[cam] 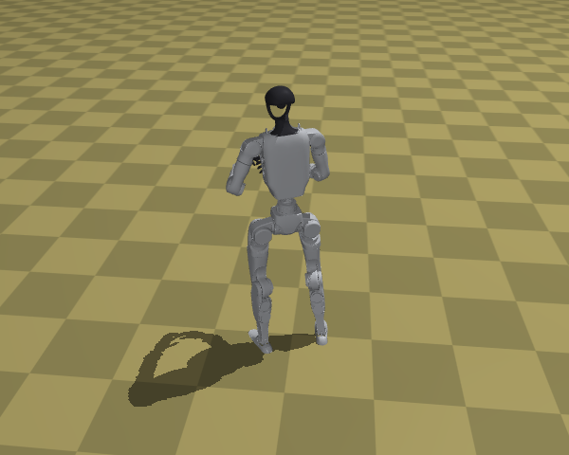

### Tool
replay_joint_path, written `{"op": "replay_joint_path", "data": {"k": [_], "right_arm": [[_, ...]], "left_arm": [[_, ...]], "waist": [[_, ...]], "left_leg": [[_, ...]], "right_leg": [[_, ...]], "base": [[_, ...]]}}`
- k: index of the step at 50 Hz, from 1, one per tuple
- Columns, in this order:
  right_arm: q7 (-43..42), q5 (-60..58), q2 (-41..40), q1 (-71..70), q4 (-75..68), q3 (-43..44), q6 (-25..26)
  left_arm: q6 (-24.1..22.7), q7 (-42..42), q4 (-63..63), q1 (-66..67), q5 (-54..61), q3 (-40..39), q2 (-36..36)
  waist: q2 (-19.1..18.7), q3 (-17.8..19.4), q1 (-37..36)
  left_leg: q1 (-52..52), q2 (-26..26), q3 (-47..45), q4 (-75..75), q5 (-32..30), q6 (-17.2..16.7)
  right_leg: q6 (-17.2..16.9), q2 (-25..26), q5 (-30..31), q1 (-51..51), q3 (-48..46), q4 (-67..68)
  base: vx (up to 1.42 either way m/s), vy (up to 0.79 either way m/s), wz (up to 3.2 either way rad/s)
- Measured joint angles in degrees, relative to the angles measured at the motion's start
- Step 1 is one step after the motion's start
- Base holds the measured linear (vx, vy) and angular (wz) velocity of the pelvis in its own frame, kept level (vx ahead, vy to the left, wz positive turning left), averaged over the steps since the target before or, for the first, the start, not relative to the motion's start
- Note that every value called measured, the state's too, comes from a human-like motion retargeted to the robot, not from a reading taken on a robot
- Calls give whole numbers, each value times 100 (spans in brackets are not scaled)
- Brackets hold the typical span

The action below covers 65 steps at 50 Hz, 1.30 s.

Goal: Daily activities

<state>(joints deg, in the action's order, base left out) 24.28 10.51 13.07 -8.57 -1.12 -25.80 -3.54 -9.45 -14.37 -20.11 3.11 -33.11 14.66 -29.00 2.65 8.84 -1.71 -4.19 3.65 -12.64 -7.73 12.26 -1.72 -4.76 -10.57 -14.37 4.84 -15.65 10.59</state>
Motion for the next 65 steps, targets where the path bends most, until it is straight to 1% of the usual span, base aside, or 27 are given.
{"op": "replay_joint_path", "data": {"k": [15, 30, 65], "right_arm": [[-76, 18, 3, 38, 52, 42, -49], [-264, -81, 28, 28, 78, 63, -153], [-741, -851, 137, -91, 203, 12, -358]], "left_arm": [[23, -11, -23, 49, 82, -14, 125], [-6, 199, -2, 76, 111, -27, 264], [4, 677, 123, 128, 471, -220, 475]], "waist": [[-4, 29, 54], [-26, 40, 83], [-17, 98, 100]], "left_leg": [[-32, -22, -5, 16, 32, 6], [-42, -32, -29, 15, 41, 22], [39, 1, -51, -70, -16, 43]], "right_leg": [[2, -29, -28, -9, 17, 92], [-1, -37, -11, -17, 64, 103], [-1, -8, -17, -120, 162, 115]], "base": [[0, 0, 0], [0, 0, 0], [0, 0, 0]]}}
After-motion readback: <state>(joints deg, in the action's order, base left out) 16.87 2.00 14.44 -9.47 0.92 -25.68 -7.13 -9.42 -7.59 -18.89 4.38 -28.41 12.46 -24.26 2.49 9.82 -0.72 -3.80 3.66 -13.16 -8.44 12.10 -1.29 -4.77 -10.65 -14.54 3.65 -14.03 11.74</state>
